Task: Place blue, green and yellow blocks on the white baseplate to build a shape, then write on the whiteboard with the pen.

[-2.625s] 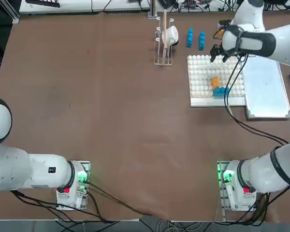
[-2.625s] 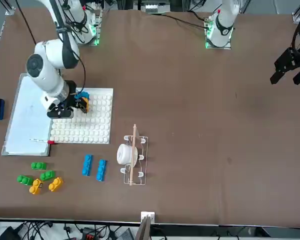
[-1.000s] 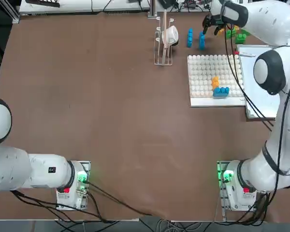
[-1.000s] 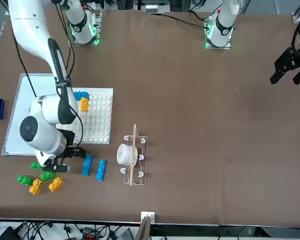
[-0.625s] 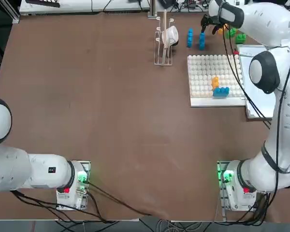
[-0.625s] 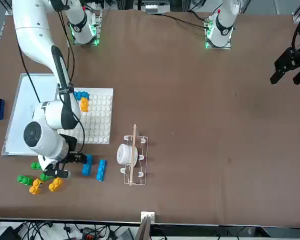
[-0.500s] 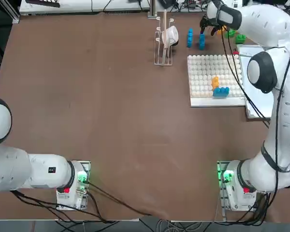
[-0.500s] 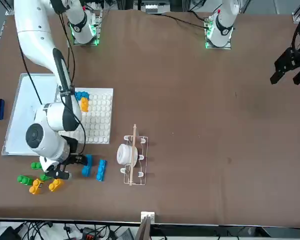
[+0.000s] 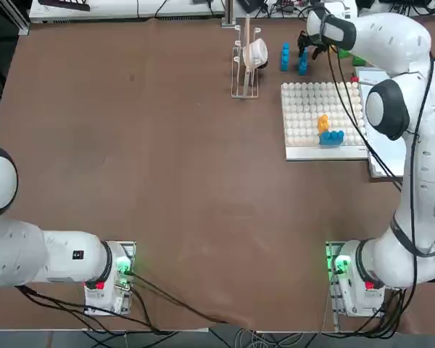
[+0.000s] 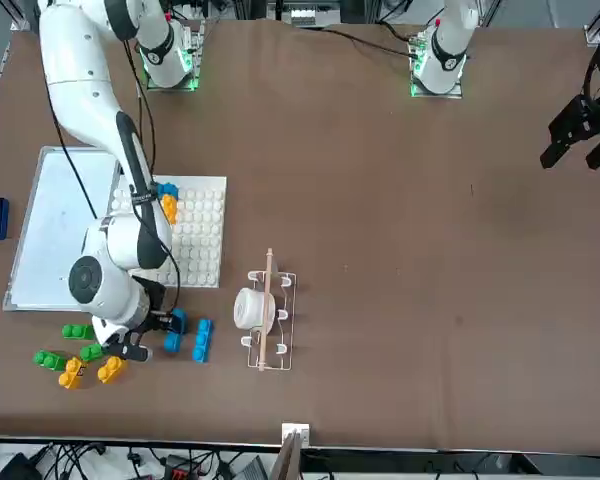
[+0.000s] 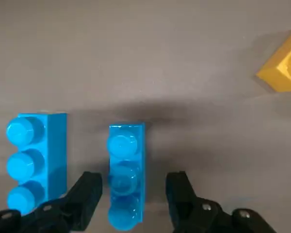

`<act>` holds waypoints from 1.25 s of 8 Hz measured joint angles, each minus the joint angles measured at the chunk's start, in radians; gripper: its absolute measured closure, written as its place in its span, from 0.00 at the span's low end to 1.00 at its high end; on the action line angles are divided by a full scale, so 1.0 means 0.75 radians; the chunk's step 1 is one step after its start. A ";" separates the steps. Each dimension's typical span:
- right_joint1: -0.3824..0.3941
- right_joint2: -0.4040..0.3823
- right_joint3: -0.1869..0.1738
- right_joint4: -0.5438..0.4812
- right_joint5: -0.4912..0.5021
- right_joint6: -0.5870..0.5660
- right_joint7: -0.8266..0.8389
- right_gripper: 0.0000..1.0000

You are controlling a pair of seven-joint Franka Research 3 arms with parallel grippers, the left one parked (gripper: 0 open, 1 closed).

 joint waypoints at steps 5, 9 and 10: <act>0.002 0.012 0.000 0.000 0.020 0.033 0.028 0.32; 0.012 0.041 0.000 0.011 0.020 0.064 0.077 0.32; 0.013 0.044 0.000 0.011 0.020 0.064 0.085 0.32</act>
